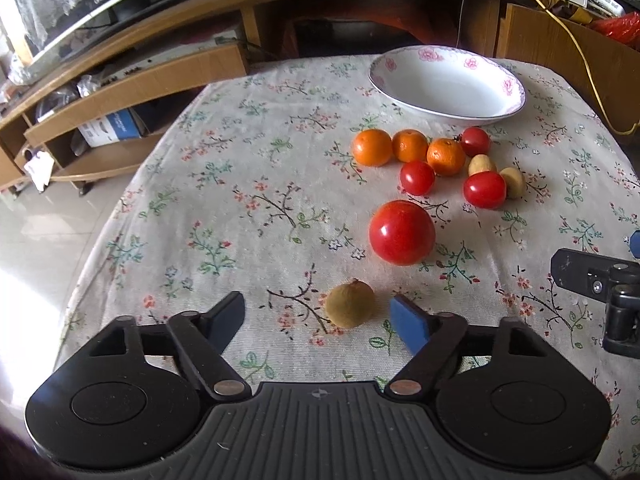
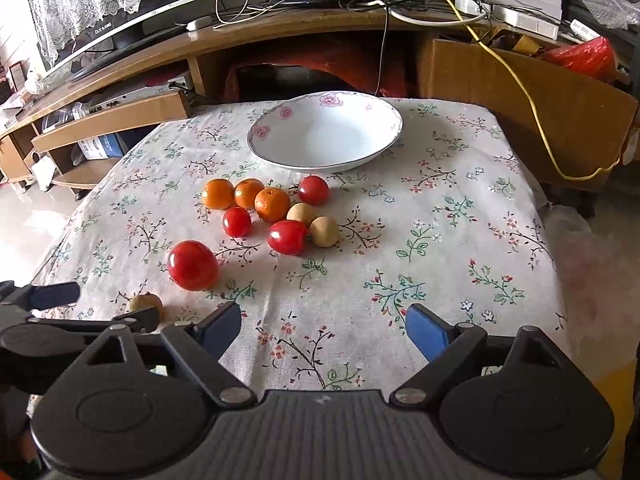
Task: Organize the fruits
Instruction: 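Grasp the small brown kiwi with the left gripper while the right gripper approaches the large red tomato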
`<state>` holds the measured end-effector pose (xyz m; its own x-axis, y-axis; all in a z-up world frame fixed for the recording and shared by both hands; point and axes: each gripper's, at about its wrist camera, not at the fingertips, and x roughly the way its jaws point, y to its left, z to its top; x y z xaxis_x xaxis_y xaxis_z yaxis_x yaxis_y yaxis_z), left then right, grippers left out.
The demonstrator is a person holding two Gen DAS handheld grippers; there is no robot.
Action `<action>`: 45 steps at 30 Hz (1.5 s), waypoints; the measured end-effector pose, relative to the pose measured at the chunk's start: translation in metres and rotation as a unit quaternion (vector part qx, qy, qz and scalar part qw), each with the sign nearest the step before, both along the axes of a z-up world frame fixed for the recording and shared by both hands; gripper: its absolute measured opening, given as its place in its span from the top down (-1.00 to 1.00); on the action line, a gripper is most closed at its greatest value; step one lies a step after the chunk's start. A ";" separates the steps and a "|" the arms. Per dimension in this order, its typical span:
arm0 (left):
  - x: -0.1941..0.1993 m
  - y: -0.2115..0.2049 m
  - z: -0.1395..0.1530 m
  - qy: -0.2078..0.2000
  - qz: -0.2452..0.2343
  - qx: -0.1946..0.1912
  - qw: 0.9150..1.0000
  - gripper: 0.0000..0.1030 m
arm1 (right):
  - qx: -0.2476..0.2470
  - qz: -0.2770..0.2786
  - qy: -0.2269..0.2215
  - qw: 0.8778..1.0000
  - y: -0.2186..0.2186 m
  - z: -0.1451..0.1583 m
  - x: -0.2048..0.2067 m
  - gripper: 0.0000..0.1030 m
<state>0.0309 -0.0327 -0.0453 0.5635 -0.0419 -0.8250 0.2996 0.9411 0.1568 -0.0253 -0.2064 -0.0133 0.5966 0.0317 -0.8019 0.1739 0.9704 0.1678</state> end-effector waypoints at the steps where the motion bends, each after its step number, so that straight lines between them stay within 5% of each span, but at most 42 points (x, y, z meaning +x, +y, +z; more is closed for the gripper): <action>1: 0.001 0.000 -0.001 0.001 0.001 -0.002 1.000 -0.43 | 0.000 0.001 0.000 1.000 0.000 0.000 0.001 -0.72; 24: 0.019 0.000 -0.013 0.031 -0.007 -0.044 0.999 0.07 | 0.037 0.072 0.006 0.997 0.016 -0.002 0.036 -0.14; 31: 0.017 0.000 -0.012 0.034 -0.017 -0.054 0.998 0.26 | 0.045 0.122 0.007 0.992 0.031 -0.004 0.054 -0.12; 41: 0.015 0.002 -0.012 0.033 -0.025 -0.058 0.997 0.26 | 0.056 0.208 0.035 0.976 0.057 -0.023 0.090 -0.12; 45: 0.015 0.001 -0.012 0.031 -0.029 -0.055 0.998 0.25 | 0.070 0.216 0.054 0.972 0.059 -0.035 0.101 0.14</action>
<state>0.0456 -0.0318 -0.0576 0.5053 -0.1651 -0.8470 0.3604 0.9322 0.0333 0.0757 -0.1475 -0.0482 0.4163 0.3735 -0.8290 -0.2209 0.9260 0.3062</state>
